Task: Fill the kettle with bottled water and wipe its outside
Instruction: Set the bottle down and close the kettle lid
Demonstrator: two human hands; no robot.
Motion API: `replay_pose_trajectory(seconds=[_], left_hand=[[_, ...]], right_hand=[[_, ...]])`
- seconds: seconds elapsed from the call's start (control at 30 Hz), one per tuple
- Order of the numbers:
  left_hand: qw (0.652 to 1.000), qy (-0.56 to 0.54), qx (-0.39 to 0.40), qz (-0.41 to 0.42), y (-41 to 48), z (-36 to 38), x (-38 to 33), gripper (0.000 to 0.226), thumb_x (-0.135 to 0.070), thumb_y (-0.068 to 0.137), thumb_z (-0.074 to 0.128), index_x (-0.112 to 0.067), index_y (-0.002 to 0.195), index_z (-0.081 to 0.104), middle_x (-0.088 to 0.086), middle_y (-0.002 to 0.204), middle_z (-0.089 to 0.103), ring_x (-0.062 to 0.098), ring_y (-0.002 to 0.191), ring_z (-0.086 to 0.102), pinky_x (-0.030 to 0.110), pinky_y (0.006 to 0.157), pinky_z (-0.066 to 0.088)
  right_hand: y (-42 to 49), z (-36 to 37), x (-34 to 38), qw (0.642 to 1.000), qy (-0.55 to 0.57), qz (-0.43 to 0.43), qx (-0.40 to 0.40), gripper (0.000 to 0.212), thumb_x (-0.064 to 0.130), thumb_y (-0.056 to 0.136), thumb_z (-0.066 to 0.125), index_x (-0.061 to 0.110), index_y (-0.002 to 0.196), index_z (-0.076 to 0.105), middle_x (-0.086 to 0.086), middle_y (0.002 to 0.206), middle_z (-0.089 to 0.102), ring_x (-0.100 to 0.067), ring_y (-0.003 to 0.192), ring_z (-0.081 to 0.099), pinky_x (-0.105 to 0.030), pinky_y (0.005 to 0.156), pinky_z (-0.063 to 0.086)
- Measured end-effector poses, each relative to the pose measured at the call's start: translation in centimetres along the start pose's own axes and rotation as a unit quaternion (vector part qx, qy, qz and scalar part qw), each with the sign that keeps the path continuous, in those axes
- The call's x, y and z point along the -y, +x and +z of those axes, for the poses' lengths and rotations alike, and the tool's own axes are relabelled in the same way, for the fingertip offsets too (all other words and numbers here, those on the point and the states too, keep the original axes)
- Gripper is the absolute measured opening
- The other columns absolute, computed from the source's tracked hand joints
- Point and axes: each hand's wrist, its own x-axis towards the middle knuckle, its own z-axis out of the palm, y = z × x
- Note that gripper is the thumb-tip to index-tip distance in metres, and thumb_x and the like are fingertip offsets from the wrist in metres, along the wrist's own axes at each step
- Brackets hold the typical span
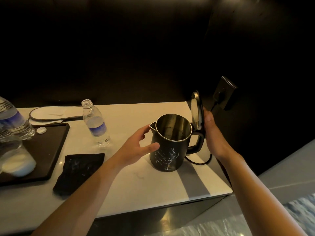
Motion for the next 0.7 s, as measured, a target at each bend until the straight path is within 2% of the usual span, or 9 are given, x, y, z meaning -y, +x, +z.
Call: replay_pose_trajectory(seconds=[0.07,0.17,0.23,0.3,0.37,0.43,0.47,0.57,0.7], left_hand=[[1.000,-0.008,0.024,0.006,0.4,0.3,-0.2,0.096,-0.083,0.065,0.070,-0.047,0.148,0.039,-0.014,0.157,0.046,0.023,0.145,0.043,0.024,0.096,0.045],[1.000,-0.018,0.021,0.005,0.6,0.6,-0.8,0.083,-0.084,0.061,0.073,-0.056,0.134,0.044,-0.031,0.136,0.053,0.013,0.132,0.051,0.007,0.081,0.048],[1.000,-0.020,0.017,0.006,0.7,0.7,-1.0,0.082,-0.084,0.060,0.074,-0.057,0.132,0.046,-0.034,0.131,0.054,0.011,0.127,0.053,0.005,0.077,0.049],[0.999,-0.021,0.023,0.013,0.7,0.6,-0.9,0.094,-0.083,0.059,0.075,-0.046,0.141,0.048,-0.022,0.140,0.058,0.015,0.131,0.054,0.013,0.089,0.050],[0.999,-0.028,0.030,0.019,0.8,0.5,-0.8,0.103,-0.081,0.059,0.077,-0.034,0.146,0.049,-0.009,0.147,0.058,0.020,0.135,0.054,0.029,0.100,0.052],[0.999,-0.032,0.033,0.020,0.8,0.4,-0.7,0.103,-0.079,0.059,0.079,-0.030,0.147,0.051,-0.005,0.147,0.060,0.021,0.136,0.055,0.040,0.107,0.052],[0.999,-0.033,0.033,0.019,0.8,0.4,-0.7,0.103,-0.078,0.060,0.079,-0.029,0.146,0.052,-0.005,0.147,0.061,0.021,0.136,0.056,0.043,0.109,0.051],[0.999,-0.034,0.030,0.014,0.7,0.4,-0.8,0.099,-0.076,0.060,0.081,-0.029,0.144,0.055,-0.007,0.143,0.064,0.018,0.135,0.057,0.044,0.110,0.050],[0.999,-0.039,0.020,0.015,0.8,0.4,-0.8,0.090,-0.070,0.063,0.084,-0.027,0.139,0.060,-0.008,0.137,0.068,0.016,0.132,0.060,0.048,0.112,0.048]], right_hand=[[0.1,-0.3,0.1,1.000,0.005,0.009,0.009,0.049,0.090,0.086,0.023,0.078,0.133,0.030,0.029,0.142,0.038,0.022,0.122,0.037,-0.012,0.091,0.032],[0.3,-0.7,-0.1,1.000,0.005,0.001,0.018,0.072,0.088,0.088,0.027,0.053,0.151,0.029,0.020,0.146,0.037,-0.002,0.135,0.039,-0.026,0.103,0.032],[0.5,-1.0,-0.2,1.000,-0.006,-0.001,0.026,0.081,0.088,0.087,0.029,0.046,0.155,0.027,0.028,0.141,0.036,0.007,0.132,0.039,-0.027,0.105,0.032],[0.6,-1.2,-0.1,0.999,-0.020,-0.002,0.034,0.081,0.089,0.085,0.034,0.047,0.155,0.029,0.036,0.133,0.037,0.020,0.121,0.041,-0.017,0.099,0.035],[0.7,-0.9,0.4,0.998,-0.039,0.000,0.052,0.074,0.088,0.084,0.039,0.058,0.151,0.027,0.037,0.131,0.036,0.022,0.116,0.043,-0.008,0.094,0.040],[0.9,-0.5,0.8,0.996,-0.062,-0.003,0.067,0.073,0.087,0.082,0.043,0.063,0.148,0.024,0.032,0.136,0.032,0.011,0.123,0.043,-0.015,0.098,0.042],[1.1,-0.4,0.8,0.995,-0.072,-0.007,0.071,0.078,0.087,0.082,0.045,0.059,0.151,0.023,0.029,0.137,0.031,0.003,0.127,0.042,-0.023,0.102,0.042],[1.6,-0.2,0.8,0.989,-0.111,-0.007,0.094,0.088,0.082,0.083,0.051,0.044,0.159,0.025,0.023,0.136,0.031,-0.007,0.128,0.042,-0.035,0.108,0.043],[1.9,0.2,0.8,0.979,-0.169,-0.010,0.112,0.079,0.064,0.093,0.055,0.037,0.161,0.024,0.019,0.142,0.025,-0.021,0.133,0.040,-0.045,0.109,0.044]])
